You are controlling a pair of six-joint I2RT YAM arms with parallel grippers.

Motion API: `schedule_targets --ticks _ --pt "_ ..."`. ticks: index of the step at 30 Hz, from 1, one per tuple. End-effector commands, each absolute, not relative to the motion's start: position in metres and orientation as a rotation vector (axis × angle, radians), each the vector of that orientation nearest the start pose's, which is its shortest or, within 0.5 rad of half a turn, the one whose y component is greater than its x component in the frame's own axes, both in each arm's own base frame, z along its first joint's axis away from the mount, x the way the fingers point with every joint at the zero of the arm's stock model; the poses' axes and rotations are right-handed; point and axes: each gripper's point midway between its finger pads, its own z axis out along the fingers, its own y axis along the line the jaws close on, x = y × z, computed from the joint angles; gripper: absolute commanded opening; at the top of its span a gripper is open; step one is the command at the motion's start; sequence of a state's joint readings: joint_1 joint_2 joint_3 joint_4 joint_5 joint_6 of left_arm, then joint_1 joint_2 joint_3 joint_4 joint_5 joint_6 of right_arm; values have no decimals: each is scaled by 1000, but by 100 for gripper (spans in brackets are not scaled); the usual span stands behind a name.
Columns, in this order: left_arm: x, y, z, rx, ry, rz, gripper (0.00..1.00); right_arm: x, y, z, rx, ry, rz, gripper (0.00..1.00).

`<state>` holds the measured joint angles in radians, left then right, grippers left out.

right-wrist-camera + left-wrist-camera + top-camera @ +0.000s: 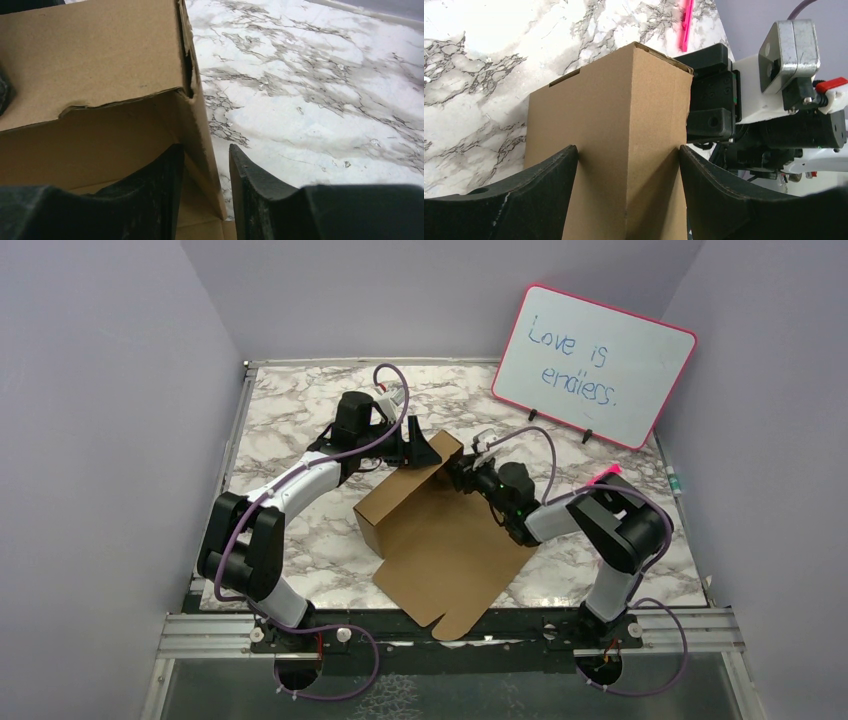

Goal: Fold the paper box

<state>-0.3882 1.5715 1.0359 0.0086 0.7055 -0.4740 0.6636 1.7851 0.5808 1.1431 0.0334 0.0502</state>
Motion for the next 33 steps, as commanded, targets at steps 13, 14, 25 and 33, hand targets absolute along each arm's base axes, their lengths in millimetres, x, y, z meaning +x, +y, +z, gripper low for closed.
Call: schedule_targets --ticks 13,14,25,33 --pt "320 -281 172 415 2215 -1328 72 384 315 124 -657 1477 699 31" --pt "319 -282 173 418 2213 -1337 72 386 314 123 -650 1477 690 30" --pt "318 -282 174 409 2206 -1342 71 396 307 119 -620 1500 628 27" --pt "322 -278 169 390 2228 -1292 71 379 300 114 -713 1512 618 38"
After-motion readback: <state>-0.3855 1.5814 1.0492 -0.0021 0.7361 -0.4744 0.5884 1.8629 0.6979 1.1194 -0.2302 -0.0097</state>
